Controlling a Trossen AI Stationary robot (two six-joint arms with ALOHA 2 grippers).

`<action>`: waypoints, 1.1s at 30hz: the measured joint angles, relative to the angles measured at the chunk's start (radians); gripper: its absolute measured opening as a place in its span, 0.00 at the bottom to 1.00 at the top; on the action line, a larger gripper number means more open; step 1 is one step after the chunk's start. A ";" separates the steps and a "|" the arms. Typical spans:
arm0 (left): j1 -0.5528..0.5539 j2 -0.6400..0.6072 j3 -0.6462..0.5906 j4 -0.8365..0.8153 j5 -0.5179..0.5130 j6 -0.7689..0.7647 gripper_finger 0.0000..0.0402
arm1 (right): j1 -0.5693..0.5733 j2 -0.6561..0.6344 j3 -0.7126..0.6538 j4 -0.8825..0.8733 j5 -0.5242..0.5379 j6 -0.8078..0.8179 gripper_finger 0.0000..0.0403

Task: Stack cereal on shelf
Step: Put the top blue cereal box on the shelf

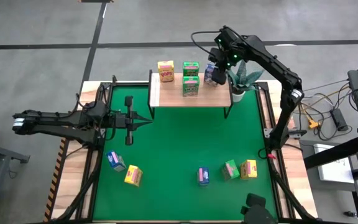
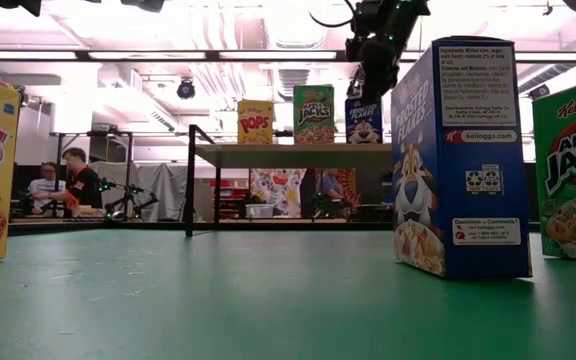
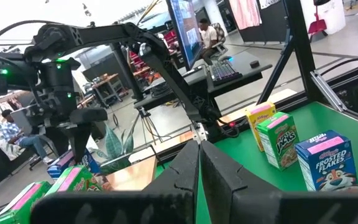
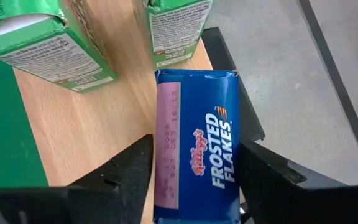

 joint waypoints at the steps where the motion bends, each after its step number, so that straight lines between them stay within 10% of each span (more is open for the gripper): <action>1: 0.000 0.000 0.000 0.000 0.000 0.000 0.00 | 0.000 -0.003 0.004 -0.002 0.008 0.000 0.53; 10: 0.000 0.000 0.000 0.000 0.000 0.000 0.00 | 0.024 -0.061 0.112 -0.029 0.048 0.108 0.59; 17: 0.000 0.000 0.000 -0.008 0.000 0.000 0.00 | 0.171 -0.151 0.067 -0.030 0.043 0.174 0.45; 33: 0.000 0.000 0.000 -0.014 0.000 -0.001 0.00 | 0.326 -0.333 -0.587 0.352 0.298 0.250 0.03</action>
